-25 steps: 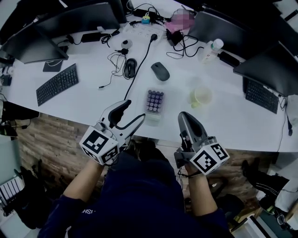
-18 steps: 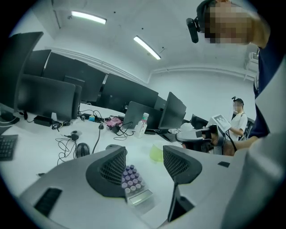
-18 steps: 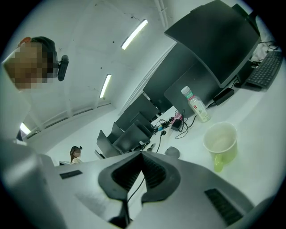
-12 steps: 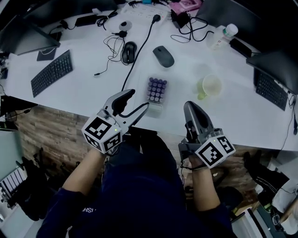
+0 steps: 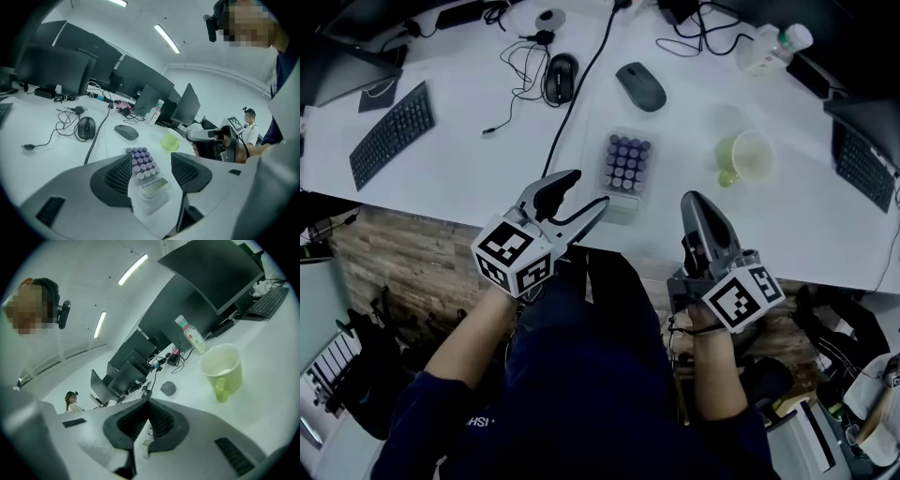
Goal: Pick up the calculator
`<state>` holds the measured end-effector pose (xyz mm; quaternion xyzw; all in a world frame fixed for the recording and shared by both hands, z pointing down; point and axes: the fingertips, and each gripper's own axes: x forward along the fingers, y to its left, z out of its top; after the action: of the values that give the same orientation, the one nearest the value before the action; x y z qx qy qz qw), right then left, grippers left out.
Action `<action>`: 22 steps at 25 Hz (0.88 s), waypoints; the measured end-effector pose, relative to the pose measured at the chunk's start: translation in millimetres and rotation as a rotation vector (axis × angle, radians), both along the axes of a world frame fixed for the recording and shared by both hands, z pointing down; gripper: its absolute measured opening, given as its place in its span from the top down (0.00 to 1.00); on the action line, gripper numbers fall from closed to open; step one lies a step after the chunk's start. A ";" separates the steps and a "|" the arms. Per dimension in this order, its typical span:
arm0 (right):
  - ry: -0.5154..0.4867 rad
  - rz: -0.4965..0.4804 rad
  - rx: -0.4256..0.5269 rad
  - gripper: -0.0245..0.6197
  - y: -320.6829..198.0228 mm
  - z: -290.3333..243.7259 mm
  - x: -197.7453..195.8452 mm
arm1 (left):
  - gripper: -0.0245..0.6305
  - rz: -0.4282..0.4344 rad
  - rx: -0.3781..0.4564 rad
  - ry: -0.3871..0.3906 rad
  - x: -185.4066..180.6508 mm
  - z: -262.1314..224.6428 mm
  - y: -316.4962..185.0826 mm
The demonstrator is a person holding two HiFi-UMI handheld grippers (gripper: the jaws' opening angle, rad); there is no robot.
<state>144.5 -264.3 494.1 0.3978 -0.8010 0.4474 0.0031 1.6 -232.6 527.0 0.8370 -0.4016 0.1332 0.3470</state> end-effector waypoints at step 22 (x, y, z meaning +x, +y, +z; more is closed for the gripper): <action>0.027 0.019 -0.074 0.96 21.5 37.0 -0.3 | 0.54 -0.054 -0.212 0.118 1.7 60.1 23.9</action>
<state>144.2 -242.7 531.1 0.4111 -0.7798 0.4715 0.0242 3.3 -208.7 587.1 0.7911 -0.3864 0.1160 0.4598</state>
